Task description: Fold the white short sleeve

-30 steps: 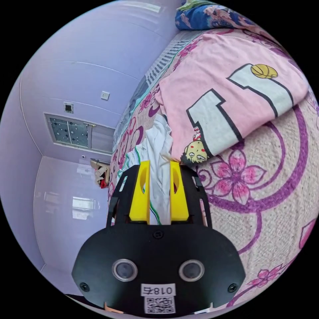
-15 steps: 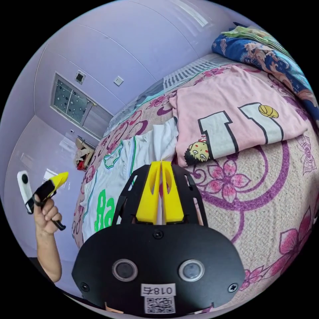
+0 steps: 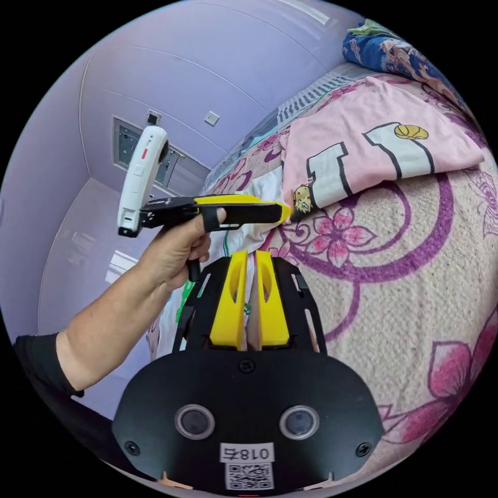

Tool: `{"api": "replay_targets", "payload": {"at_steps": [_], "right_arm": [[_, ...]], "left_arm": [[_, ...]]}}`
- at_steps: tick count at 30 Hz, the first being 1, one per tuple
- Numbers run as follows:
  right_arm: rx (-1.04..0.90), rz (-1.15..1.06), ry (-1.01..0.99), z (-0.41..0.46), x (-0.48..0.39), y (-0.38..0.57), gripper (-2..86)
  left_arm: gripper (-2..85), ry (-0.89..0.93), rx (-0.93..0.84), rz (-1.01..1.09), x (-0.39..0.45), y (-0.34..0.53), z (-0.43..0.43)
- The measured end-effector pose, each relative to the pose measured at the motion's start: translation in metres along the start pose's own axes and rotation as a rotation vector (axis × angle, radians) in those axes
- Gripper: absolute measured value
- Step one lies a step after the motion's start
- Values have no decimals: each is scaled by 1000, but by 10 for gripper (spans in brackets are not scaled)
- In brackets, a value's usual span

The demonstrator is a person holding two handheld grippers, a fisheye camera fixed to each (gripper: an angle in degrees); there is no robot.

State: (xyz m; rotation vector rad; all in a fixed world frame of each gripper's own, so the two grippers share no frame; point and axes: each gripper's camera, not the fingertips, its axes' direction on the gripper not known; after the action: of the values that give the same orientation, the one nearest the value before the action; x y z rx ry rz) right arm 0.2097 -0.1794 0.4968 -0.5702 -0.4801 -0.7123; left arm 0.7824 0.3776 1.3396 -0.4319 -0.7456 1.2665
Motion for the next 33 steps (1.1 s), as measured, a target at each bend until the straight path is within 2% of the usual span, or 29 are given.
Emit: {"api": "replay_targets", "payload": {"at_steps": [4,9,14,17,19,23,33], "right_arm": [[8,-55,-71,-65,1,48,57],[-80,-125,-42,-126,-14,111,67],[-311,-151,138,-143,-28,171,80],[-457,-139,194,-133,-31,202,83],[-410,-142,242,-137,-37,215,96],[-437,-87,215,-147,-41,217,103],[-462,-21,185,-155,-36,245,65]], "left_arm": [[178,19,120,73,4,13,-12],[158,9,111,142,10,17,7],[15,187,206,-33,-27,37,17],[-3,273,263,-170,-57,59,26],[-7,395,331,-259,-82,78,31],[-9,625,503,-433,-136,131,45],[-9,862,744,-613,-193,237,110]]}}
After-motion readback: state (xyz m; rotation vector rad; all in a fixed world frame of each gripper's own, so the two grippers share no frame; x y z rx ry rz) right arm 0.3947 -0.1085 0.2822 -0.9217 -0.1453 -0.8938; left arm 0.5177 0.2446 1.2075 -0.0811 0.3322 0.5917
